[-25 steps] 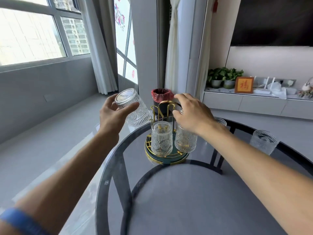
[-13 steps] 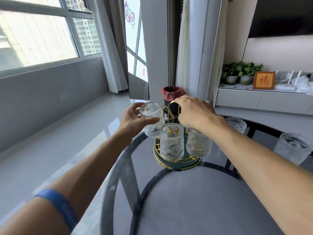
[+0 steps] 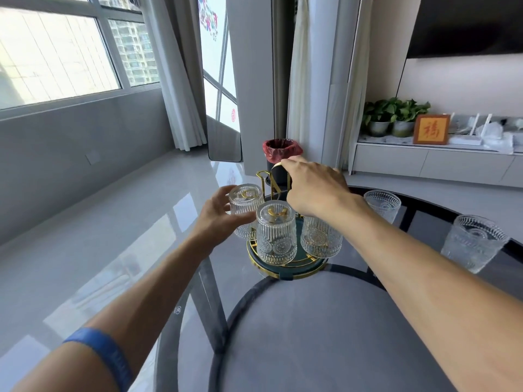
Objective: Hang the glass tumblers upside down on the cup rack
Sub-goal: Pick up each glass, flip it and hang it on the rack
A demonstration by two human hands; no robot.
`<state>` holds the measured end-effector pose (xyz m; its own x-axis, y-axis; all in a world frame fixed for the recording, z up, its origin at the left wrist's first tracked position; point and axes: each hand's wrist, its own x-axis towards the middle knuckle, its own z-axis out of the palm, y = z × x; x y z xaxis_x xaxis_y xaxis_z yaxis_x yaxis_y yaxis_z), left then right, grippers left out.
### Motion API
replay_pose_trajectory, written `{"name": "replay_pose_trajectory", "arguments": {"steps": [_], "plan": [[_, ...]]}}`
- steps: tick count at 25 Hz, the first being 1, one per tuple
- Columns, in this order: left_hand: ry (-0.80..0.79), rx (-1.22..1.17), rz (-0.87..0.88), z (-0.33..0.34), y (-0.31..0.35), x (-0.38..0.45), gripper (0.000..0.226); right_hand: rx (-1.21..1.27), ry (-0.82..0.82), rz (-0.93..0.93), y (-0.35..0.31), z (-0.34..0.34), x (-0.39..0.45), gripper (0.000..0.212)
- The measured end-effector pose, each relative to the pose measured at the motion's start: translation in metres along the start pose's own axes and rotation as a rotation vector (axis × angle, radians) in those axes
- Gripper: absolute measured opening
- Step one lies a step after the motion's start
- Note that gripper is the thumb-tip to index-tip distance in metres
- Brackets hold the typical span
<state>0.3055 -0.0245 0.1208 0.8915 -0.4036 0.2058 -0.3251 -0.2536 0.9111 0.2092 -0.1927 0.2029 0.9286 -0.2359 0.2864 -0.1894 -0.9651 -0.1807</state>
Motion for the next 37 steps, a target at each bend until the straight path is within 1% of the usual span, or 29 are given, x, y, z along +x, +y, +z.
{"name": "replay_pose_trajectory", "arguments": {"steps": [2,3,4,6,7,8,9,11,12,13,14,16,20,22,24,26,27,29,32,34,37], "plan": [[-0.054,-0.004,-0.077,0.000,0.004,-0.005,0.061,0.020,-0.072,0.004,0.004,0.003,-0.002,0.069],[-0.039,0.013,-0.102,-0.002,0.006,-0.010,0.065,0.075,-0.094,0.001,0.007,0.004,-0.006,0.078],[0.021,0.046,-0.102,-0.003,0.009,-0.017,0.069,0.142,-0.068,-0.012,0.012,0.004,-0.013,0.082],[0.208,0.117,-0.009,-0.004,0.021,-0.036,0.071,0.270,0.125,-0.033,0.030,0.007,-0.039,0.079],[0.274,0.149,0.086,-0.002,0.030,-0.050,0.067,0.323,0.219,-0.018,0.041,0.010,-0.057,0.075],[0.291,0.178,0.199,0.005,0.039,-0.065,0.064,0.354,0.273,0.013,0.053,0.015,-0.077,0.071],[0.263,0.202,0.309,0.015,0.049,-0.082,0.061,0.363,0.290,0.045,0.067,0.020,-0.098,0.067],[0.125,0.268,0.477,0.042,0.064,-0.113,0.060,0.340,0.242,0.103,0.094,0.029,-0.136,0.063],[0.033,0.305,0.527,0.061,0.069,-0.127,0.061,0.322,0.209,0.148,0.111,0.031,-0.154,0.062],[-0.055,0.336,0.541,0.081,0.071,-0.138,0.062,0.316,0.185,0.193,0.126,0.030,-0.170,0.060],[-0.135,0.355,0.522,0.100,0.072,-0.148,0.064,0.322,0.174,0.230,0.140,0.028,-0.184,0.057],[-0.274,0.374,0.424,0.139,0.068,-0.159,0.071,0.336,0.176,0.277,0.162,0.023,-0.208,0.055],[-0.438,0.572,0.280,0.195,0.040,-0.157,0.082,0.407,0.155,0.348,0.189,0.031,-0.241,0.058],[-0.473,0.666,0.243,0.212,0.024,-0.153,0.081,0.469,0.133,0.387,0.202,0.042,-0.252,0.063],[-0.504,0.805,0.294,0.228,0.013,-0.143,0.075,0.566,0.146,0.476,0.215,0.052,-0.255,0.074],[-0.566,0.916,0.340,0.241,0.007,-0.129,0.072,0.686,0.204,0.602,0.228,0.060,-0.249,0.087],[-0.588,0.933,0.347,0.246,0.006,-0.122,0.073,0.719,0.247,0.651,0.233,0.064,-0.243,0.093],[-0.585,0.936,0.376,0.254,0.000,-0.112,0.076,0.742,0.323,0.708,0.244,0.073,-0.230,0.102],[-0.539,0.927,0.409,0.258,-0.013,-0.108,0.078,0.781,0.358,0.750,0.262,0.089,-0.204,0.111],[-0.525,0.920,0.415,0.259,-0.018,-0.108,0.077,0.806,0.407,0.808,0.271,0.096,-0.182,0.114],[-0.512,0.900,0.408,0.261,-0.019,-0.108,0.077,0.825,0.536,0.880,0.282,0.102,-0.156,0.115]]}}
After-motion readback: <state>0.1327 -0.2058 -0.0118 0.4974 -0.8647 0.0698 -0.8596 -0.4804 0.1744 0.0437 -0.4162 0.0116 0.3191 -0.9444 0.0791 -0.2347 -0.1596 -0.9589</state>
